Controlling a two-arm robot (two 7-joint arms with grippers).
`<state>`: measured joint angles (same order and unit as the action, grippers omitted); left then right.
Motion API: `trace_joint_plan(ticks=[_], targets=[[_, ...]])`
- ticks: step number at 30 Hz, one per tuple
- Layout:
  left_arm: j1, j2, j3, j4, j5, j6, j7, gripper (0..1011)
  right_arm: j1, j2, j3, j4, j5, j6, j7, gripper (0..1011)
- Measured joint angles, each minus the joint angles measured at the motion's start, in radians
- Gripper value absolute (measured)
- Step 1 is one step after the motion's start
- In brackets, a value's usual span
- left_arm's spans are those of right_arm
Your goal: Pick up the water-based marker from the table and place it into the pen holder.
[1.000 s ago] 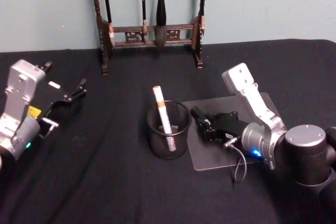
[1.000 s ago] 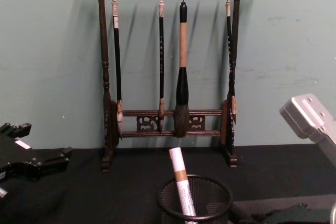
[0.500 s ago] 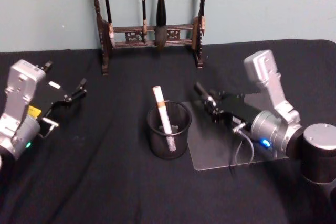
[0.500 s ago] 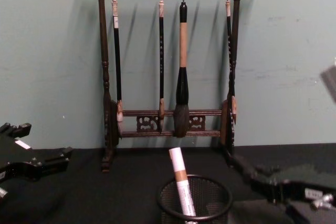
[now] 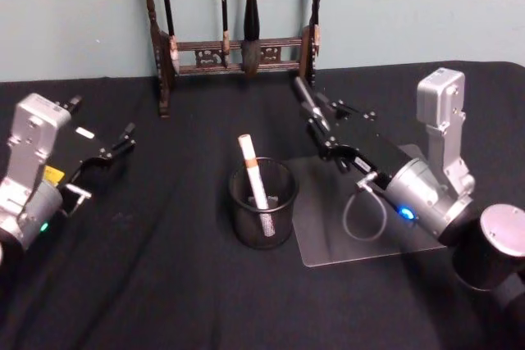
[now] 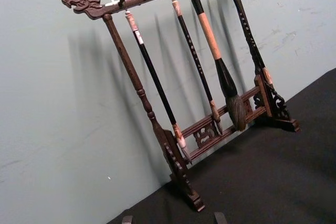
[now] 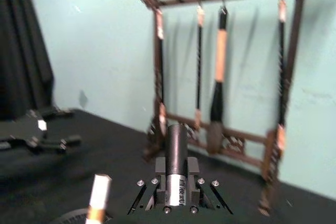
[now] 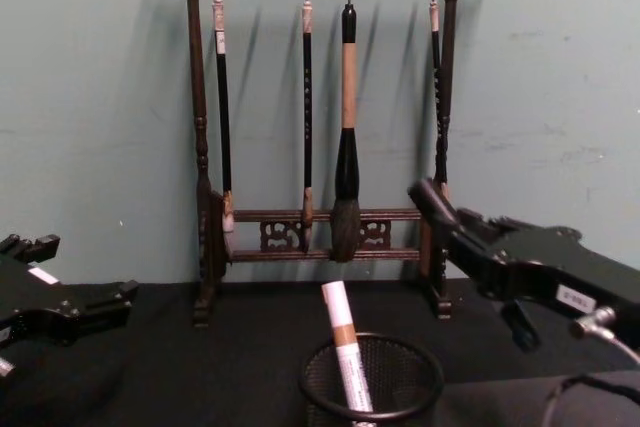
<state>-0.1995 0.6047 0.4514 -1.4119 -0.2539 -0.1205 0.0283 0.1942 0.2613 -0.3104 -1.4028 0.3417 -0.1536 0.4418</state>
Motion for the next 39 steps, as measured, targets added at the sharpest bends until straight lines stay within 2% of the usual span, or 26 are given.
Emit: trace_joint_plan(ticks=[6,11,21,39], targets=[[0.0,0.0,0.0,0.0,0.0,0.0,0.0,1001,0.016,-0.023,-0.03,0.024,0.025,-0.07,0.044,239],[0.0,0.0,0.0,0.0,0.0,0.0,0.0,1001,0.03,-0.039,-0.064,0.046,0.046,-0.093,0.074,239],[0.0,0.0,0.0,0.0,0.0,0.0,0.0,1001,0.049,-0.053,-0.107,0.086,0.064,-0.098,0.096,238],[0.0,0.0,0.0,0.0,0.0,0.0,0.0,1001,0.063,-0.059,-0.137,0.126,0.076,-0.088,0.098,238]])
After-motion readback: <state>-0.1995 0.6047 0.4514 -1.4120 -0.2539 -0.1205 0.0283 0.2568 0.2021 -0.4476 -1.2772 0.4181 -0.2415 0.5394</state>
